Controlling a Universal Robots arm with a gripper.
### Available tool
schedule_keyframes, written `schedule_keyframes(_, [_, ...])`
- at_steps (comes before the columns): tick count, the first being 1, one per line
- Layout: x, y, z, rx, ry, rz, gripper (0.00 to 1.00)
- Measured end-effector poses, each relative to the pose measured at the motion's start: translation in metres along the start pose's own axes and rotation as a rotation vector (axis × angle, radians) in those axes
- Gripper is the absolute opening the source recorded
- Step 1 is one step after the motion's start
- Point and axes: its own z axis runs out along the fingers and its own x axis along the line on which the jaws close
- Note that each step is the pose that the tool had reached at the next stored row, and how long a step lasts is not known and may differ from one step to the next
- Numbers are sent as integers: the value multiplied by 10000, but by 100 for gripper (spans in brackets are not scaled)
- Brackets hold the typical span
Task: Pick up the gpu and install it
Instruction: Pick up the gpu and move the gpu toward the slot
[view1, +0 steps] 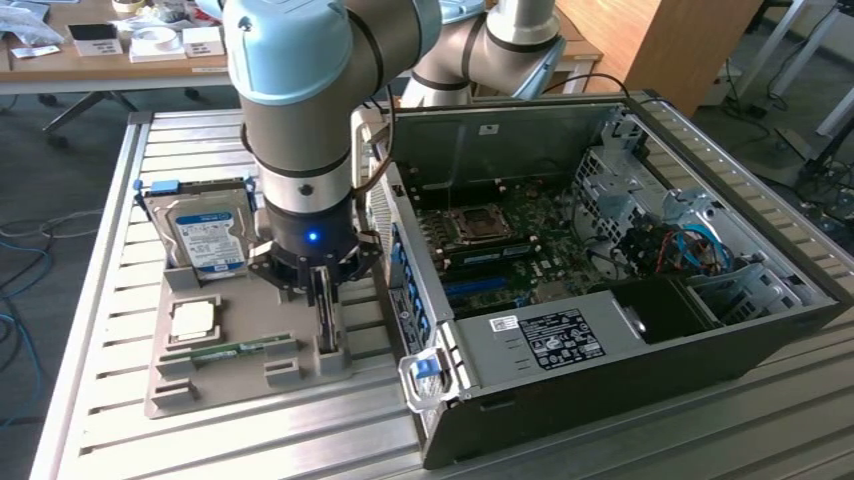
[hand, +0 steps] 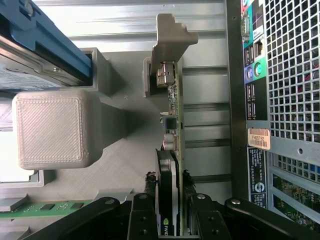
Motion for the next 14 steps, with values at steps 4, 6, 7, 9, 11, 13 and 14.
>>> schedule_keyframes(4, [-3,0,0,2,27,1,33])
schedule_keyframes(6, [-4,0,0,3,36,2,33])
schedule_keyframes(7, [-4,0,0,3,36,2,33])
schedule_keyframes(9, [-4,0,0,3,36,2,33])
schedule_keyframes(11, [-4,0,0,2,36,2,33])
schedule_keyframes(13, [-4,0,0,3,36,2,33])
schedule_keyframes(14, [-4,0,0,2,35,2,33])
